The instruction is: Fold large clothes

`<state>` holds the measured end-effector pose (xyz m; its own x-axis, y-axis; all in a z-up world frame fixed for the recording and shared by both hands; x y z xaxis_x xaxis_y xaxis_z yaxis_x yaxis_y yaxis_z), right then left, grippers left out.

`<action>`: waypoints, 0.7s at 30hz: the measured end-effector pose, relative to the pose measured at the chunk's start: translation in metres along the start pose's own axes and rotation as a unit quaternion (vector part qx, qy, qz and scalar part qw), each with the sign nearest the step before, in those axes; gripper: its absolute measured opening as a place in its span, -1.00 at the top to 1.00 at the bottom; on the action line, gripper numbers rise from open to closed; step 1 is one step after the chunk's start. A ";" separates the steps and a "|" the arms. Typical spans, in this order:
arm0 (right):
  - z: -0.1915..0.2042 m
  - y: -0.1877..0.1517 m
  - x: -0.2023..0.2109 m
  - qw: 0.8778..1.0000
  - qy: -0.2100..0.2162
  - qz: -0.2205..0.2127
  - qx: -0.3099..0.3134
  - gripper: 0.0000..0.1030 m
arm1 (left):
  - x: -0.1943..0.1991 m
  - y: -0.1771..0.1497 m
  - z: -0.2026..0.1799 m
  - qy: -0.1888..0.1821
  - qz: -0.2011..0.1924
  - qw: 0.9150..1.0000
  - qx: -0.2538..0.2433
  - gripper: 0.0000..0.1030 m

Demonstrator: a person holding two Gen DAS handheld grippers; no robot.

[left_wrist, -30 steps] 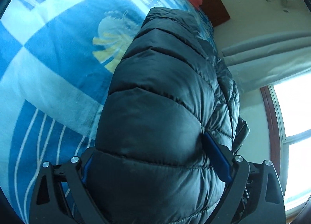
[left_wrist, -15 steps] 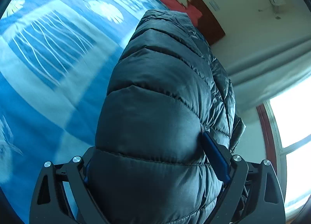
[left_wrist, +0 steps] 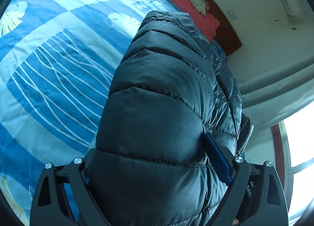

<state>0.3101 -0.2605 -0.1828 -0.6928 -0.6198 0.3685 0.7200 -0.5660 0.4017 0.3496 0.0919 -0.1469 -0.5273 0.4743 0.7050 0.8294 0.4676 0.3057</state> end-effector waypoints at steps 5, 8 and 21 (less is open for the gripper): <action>-0.019 -0.005 -0.012 1.000 -0.004 0.003 -0.011 0.29 | -0.012 0.003 0.024 0.020 0.006 1.000 0.003 -0.77; -0.025 -0.005 -0.014 1.000 0.000 0.005 -0.015 0.25 | -0.016 -0.001 0.029 0.021 0.001 1.000 -0.001 -0.78; -0.012 0.002 -0.006 0.999 -0.041 -0.001 0.009 -0.28 | -0.003 0.011 0.044 -0.014 0.017 0.999 0.035 -0.79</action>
<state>0.3158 -0.2644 -0.1944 -0.6952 -0.5716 0.4358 0.7188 -0.5564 0.4168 0.3519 0.1283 -0.1742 -0.5058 0.5112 0.6949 0.8321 0.5017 0.2365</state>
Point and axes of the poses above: each gripper's, at about its wrist camera, not at the fingertips, and x roughly against the way its jaws point, z to its left, y to its top, the point moved 1 cm from there along -x, roughly the way its jaws point, and after that the axes turned 2 degrees about y, right-handed, at the moved point
